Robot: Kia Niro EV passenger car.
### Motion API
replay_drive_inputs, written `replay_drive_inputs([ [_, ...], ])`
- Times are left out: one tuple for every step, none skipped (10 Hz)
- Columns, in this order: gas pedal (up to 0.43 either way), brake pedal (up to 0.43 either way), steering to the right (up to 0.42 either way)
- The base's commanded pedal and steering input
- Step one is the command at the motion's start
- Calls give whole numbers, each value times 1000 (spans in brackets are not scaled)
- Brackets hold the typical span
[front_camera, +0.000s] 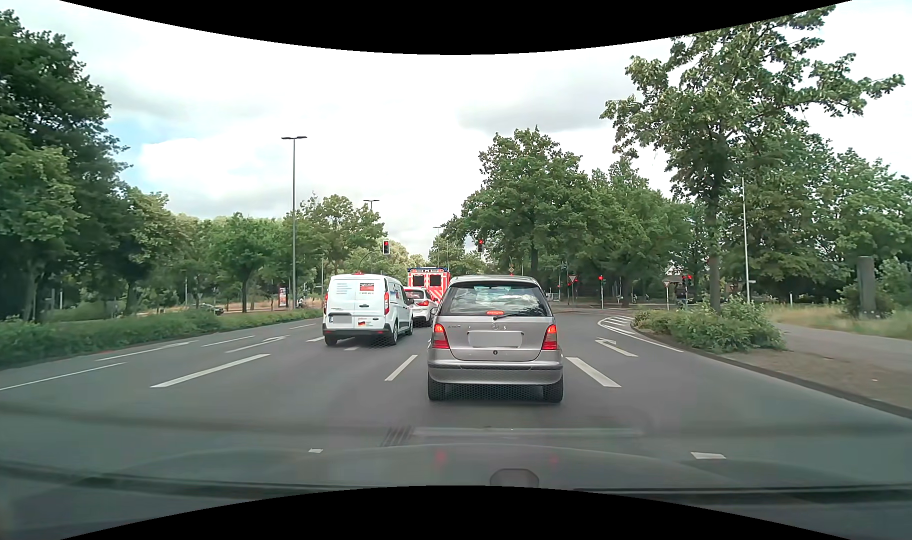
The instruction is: Follow the waypoints while adhering to traffic rules and regulations
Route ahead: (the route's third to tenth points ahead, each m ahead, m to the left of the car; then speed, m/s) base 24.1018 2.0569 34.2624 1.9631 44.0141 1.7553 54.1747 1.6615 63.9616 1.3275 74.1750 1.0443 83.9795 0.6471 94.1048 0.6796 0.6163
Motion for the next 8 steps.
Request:
replay_drive_inputs([
  [0, 159, -7],
  [0, 159, -7],
  [0, 165, -7],
  [0, 159, -7],
  [0, 159, -7],
  [0, 159, -7],
  [0, 159, -7],
  [0, 159, -7],
])
